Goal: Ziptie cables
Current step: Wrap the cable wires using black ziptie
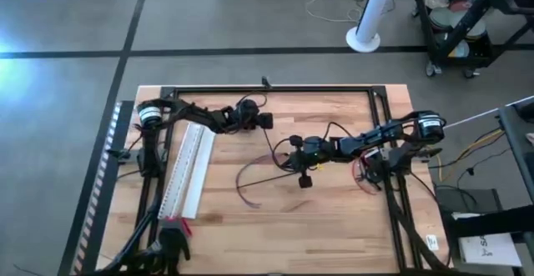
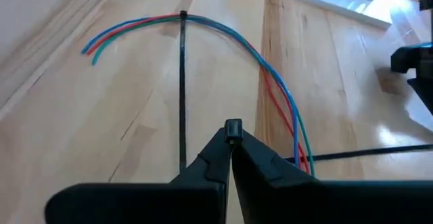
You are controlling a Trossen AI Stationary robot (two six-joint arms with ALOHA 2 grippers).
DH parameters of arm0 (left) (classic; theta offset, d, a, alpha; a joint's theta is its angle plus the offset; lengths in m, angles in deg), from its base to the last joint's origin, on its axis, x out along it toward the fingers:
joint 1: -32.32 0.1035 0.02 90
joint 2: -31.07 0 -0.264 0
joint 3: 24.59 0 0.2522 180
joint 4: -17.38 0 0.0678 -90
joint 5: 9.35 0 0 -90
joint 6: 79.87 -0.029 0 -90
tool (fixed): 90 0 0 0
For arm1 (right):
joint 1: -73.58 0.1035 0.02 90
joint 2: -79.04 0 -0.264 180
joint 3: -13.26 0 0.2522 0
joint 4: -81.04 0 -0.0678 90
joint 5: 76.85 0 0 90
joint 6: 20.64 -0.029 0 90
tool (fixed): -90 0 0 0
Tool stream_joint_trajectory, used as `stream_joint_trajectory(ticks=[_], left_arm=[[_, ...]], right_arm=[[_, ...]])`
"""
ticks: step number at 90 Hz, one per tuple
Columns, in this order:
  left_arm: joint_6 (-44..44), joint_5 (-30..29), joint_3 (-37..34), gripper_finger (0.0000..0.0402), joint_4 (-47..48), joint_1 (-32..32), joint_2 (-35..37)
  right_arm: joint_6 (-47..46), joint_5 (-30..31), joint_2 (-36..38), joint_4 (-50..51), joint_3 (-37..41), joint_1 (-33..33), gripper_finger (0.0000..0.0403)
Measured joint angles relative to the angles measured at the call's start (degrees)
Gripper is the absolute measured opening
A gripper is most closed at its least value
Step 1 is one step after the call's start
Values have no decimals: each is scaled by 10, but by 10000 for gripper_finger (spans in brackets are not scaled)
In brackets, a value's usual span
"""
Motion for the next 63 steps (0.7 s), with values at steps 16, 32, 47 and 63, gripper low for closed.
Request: stream_joint_trajectory(ticks=[16,32,47,63], left_arm=[[-14,11,5,191,3,-17,4],[-63,12,4,189,-14,-30,19],[-94,17,4,169,-25,-40,19],[-138,22,3,139,-29,-51,18]], right_arm=[[-2,0,0,0,0,0,0],[-2,0,0,0,0,0,0],[-2,0,0,1,0,0,0],[-2,0,0,1,0,0,0]])
